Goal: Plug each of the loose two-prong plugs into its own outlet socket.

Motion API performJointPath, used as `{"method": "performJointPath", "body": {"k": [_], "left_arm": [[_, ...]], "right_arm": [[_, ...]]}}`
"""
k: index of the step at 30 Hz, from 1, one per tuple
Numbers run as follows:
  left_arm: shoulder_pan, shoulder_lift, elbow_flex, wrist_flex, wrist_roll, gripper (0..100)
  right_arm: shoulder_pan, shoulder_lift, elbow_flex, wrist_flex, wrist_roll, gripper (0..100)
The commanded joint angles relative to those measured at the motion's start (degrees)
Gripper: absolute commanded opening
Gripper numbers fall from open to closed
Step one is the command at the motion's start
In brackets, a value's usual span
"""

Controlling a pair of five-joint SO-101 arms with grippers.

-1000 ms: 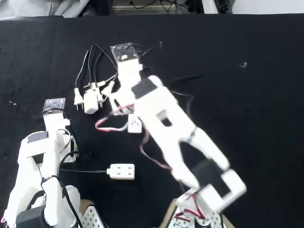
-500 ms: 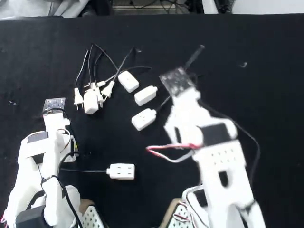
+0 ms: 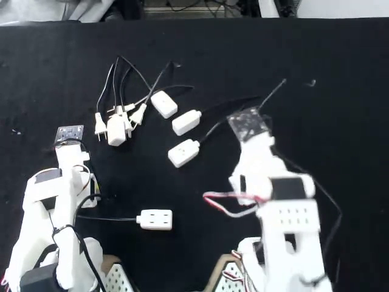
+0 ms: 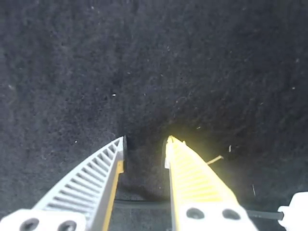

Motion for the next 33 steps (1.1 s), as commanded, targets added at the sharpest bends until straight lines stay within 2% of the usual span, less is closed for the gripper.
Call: {"method": "performJointPath", "body": {"k": [1, 5, 9, 11, 17, 22, 23, 29, 33], "left_arm": [[-1.4, 0.4, 0.1, -2.7, 0.3, 14], [-1.4, 0.4, 0.2, -2.7, 0.3, 14], [-1.4, 0.4, 0.2, -2.7, 0.3, 14], [-1.4, 0.4, 0.2, -2.8, 0.3, 14], [-1.4, 0.4, 0.2, -2.8, 0.3, 14], [-1.4, 0.4, 0.2, -2.8, 0.3, 14], [-1.4, 0.4, 0.2, -2.8, 0.3, 14], [-1.4, 0.4, 0.2, -2.7, 0.3, 14], [-1.4, 0.4, 0.2, -2.7, 0.2, 14]], "right_arm": [[1.0, 14.5, -1.3, -2.4, 4.7, 1.1], [1.1, 21.5, -1.3, -7.2, 6.6, 1.8], [-0.2, 18.3, -1.5, -6.5, 6.9, 14.5], [-1.8, 14.8, -1.9, -4.3, 6.7, 19.1], [-2.4, 2.9, -14.2, 6.9, 6.9, 19.4], [-2.4, 7.5, -16.7, 6.6, 20.4, 19.4], [-2.4, 10.8, -17.0, 6.8, 19.7, 19.4], [-2.3, 30.2, -22.4, 4.1, 3.6, 19.4], [-2.4, 35.8, -19.4, -1.7, 1.1, 15.5]]}}
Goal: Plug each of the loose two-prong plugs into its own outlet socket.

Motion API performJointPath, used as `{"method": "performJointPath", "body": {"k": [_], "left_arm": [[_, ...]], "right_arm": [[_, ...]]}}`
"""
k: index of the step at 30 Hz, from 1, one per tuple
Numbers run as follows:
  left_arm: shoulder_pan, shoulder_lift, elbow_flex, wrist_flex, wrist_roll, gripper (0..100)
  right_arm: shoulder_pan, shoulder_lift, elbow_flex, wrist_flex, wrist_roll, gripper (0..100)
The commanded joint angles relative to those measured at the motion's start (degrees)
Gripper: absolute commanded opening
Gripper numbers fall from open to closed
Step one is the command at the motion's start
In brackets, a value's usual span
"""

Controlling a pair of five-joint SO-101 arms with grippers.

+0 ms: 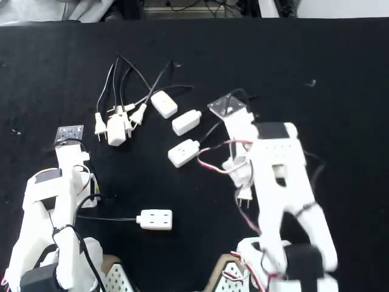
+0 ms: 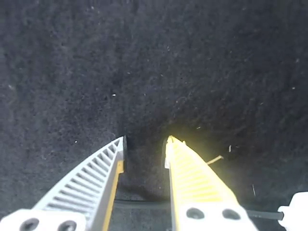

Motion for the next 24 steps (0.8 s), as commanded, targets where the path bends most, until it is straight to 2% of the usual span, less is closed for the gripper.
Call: {"method": "performJointPath", "body": {"k": [1, 8, 15, 18, 20, 24], "left_arm": [[-1.4, 0.4, 0.2, -2.7, 0.2, 14], [-1.4, 0.4, 0.2, -2.5, -1.8, 14], [-1.4, 0.4, 0.2, -2.5, -1.8, 14], [-1.4, 0.4, 0.2, -2.5, -1.8, 14], [-1.4, 0.4, 0.2, -2.5, -1.8, 14], [-1.4, 0.4, 0.2, -2.5, -1.8, 14]], "right_arm": [[-1.0, 3.0, 1.5, -5.8, -1.9, 15.5], [3.6, 3.7, 7.4, -14.2, 0.5, 15.6], [4.3, 7.4, 10.2, -22.3, 1.6, 15.0], [4.3, 10.7, 10.0, -22.9, 1.3, 8.7], [4.4, 10.9, 9.2, -22.9, -1.8, 0.5], [2.8, 4.3, 6.5, -16.4, -13.3, 1.2]]}}
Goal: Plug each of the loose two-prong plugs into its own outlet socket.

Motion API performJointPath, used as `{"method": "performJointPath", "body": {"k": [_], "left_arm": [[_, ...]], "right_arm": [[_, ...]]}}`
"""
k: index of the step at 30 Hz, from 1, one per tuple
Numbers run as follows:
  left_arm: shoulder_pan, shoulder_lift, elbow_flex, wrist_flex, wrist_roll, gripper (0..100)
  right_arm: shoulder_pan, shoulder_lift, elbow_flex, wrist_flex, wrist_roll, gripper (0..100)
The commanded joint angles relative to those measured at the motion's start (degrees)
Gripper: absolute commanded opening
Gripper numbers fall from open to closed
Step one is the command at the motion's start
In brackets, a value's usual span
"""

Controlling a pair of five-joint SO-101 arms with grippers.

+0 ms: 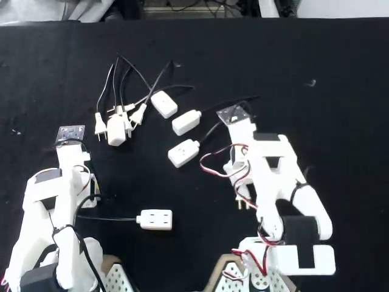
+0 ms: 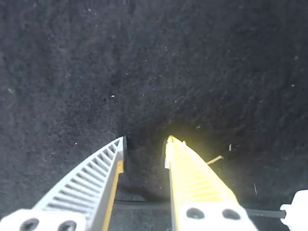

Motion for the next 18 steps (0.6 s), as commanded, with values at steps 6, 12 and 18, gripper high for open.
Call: {"method": "performJointPath", "body": {"k": [6, 12, 18], "left_arm": [[-1.4, 0.4, 0.2, -2.5, -0.5, 14], [-1.4, 0.4, 0.2, -2.5, -0.5, 14], [-1.4, -0.1, 1.0, -2.7, -0.7, 14]], "right_arm": [[-6.9, -14.2, -9.5, 11.4, -24.9, 1.5], [-20.0, -8.5, -8.0, 8.9, -33.4, 10.7], [-23.0, -2.8, -8.7, 9.0, -27.3, 9.7]]}}
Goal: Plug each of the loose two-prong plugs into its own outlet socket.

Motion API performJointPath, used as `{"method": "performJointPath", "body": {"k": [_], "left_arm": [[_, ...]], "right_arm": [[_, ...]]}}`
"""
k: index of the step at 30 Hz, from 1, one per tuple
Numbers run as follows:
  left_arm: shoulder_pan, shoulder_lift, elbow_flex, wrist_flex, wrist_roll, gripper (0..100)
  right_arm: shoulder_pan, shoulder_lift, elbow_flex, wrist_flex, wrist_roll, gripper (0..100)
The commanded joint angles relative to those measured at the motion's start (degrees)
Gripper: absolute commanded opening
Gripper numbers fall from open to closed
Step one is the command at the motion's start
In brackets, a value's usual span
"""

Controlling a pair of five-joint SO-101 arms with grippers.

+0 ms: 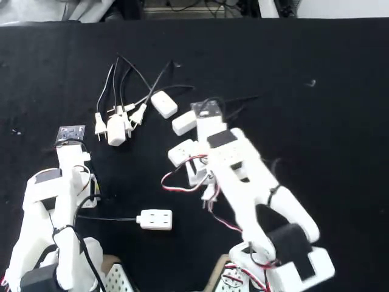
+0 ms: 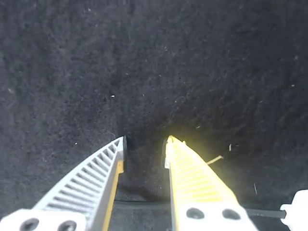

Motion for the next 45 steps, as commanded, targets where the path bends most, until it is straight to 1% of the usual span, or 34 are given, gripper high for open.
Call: {"method": "performJointPath", "body": {"k": [1, 3, 5, 7, 8, 12, 14, 15, 19, 22, 25, 28, 32, 34, 37, 42, 43, 45], "left_arm": [[-1.4, 0.1, 0.6, -2.6, -0.6, 14], [-1.4, 0.1, 0.6, -2.7, -0.6, 14], [-1.4, 0.1, 0.6, -2.7, -0.6, 14], [-1.4, 0.1, 0.6, -2.7, -0.6, 14], [-1.4, 0.1, 0.6, -2.7, -0.6, 14], [-1.4, 0.1, 0.6, -2.7, -0.6, 14], [-1.4, 0.1, 0.6, -2.7, -0.6, 14], [-1.4, 0.1, 0.6, -2.7, -0.6, 14], [-1.4, 0.1, 0.6, -2.7, -0.6, 14], [-1.4, 0.1, 0.6, -2.7, -0.6, 14], [-1.4, 0.1, 0.6, -2.7, -0.6, 14], [-1.4, 0.1, 0.6, -2.7, -0.6, 14], [-1.4, 0.1, 0.6, -2.6, -0.6, 14], [-1.4, 0.1, 0.6, -2.6, -0.6, 14], [-1.4, 0.1, 0.6, -2.5, -0.6, 14], [-1.4, 0.1, 0.6, -2.5, -0.6, 14], [-1.4, 0.1, 0.6, -2.5, -0.6, 14], [-1.4, 0.1, 0.6, -2.5, -0.6, 14]], "right_arm": [[-0.5, 0.4, -2.7, -0.1, 6.1, 10.6], [0.5, -0.7, -4.4, 1.5, 11.7, 15.1], [2.4, -3.0, -6.6, 3.2, 20.1, 20.8], [4.6, -6.1, -8.3, 5.0, 33.1, 25.1], [5.7, -7.5, -8.7, 5.8, 39.9, 25.7], [10.2, -11.0, -6.3, 6.4, 71.0, 26.0], [11.2, -11.2, -3.3, 6.6, 84.5, 26.1], [11.3, -11.2, -1.8, 6.5, 89.0, 26.1], [9.9, -11.3, -0.7, 6.2, 97.9, 26.1], [9.8, -11.3, -0.2, 6.2, 107.1, 26.0], [9.1, -11.3, 0.0, 4.9, 111.5, 26.0], [7.2, -11.3, 2.9, 0.4, 111.9, 26.0], [2.9, -11.3, 10.4, -7.0, 111.9, 26.0], [2.1, -11.3, 13.4, -11.3, 111.9, 26.0], [2.8, -11.3, 15.5, -14.9, 111.9, 26.0], [5.2, -11.3, 16.7, -14.9, 112.0, 25.6], [5.6, -11.3, 17.1, -14.9, 112.0, 24.6], [6.0, -11.3, 18.2, -14.9, 112.0, 18.9]]}}
